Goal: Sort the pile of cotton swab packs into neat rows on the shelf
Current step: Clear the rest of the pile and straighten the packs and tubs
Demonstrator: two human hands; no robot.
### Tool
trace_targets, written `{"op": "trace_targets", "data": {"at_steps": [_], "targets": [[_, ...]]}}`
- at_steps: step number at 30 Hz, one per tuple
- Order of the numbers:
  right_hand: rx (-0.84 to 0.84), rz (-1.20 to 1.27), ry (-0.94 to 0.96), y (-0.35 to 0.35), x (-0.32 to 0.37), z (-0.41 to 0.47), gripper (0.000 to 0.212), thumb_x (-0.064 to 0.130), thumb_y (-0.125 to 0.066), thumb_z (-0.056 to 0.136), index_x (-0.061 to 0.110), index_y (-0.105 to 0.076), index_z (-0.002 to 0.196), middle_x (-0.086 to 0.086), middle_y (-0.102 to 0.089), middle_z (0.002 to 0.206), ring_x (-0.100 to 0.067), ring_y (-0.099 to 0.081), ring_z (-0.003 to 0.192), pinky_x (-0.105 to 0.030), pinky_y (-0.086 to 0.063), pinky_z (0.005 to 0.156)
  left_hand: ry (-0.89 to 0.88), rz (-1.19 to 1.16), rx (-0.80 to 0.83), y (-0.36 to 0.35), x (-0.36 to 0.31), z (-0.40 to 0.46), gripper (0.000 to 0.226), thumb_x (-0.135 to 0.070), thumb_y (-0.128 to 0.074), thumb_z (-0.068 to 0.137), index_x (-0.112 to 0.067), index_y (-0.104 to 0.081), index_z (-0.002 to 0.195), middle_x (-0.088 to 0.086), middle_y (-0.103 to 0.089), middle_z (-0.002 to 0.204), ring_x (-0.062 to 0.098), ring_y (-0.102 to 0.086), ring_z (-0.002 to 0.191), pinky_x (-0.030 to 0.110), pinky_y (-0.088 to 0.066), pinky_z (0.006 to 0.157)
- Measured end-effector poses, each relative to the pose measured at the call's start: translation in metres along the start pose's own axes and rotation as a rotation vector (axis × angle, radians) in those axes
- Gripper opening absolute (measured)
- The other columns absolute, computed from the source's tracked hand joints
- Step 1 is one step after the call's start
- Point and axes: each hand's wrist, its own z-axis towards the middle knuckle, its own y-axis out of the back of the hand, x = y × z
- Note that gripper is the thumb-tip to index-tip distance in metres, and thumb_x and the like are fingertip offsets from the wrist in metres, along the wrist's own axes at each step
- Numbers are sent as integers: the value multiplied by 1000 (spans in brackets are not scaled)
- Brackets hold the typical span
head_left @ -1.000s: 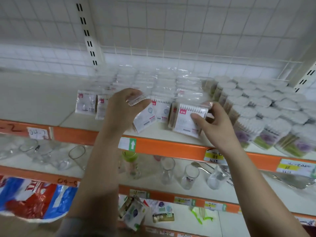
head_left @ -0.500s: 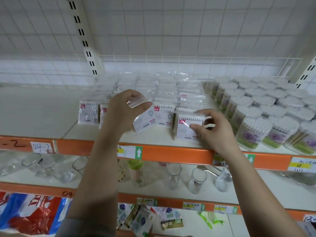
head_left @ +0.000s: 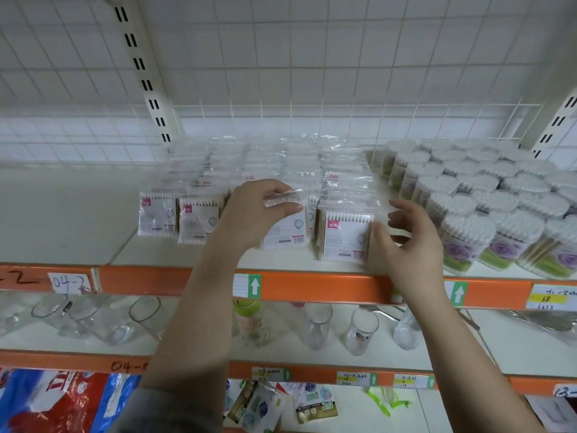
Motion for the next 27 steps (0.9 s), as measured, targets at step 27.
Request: {"op": "trace_targets", "data": {"at_steps": [27], "targets": [[341, -191, -133, -3, 17, 5, 70, 16, -82, 68, 22, -44, 126, 10, -58, 89, -9, -55, 75, -21, -37, 69, -85, 355, -29, -8, 26, -2, 64, -24, -80, 72, -24, -53, 131, -3, -49, 132, 16, -40, 125, 17, -23, 96]]}}
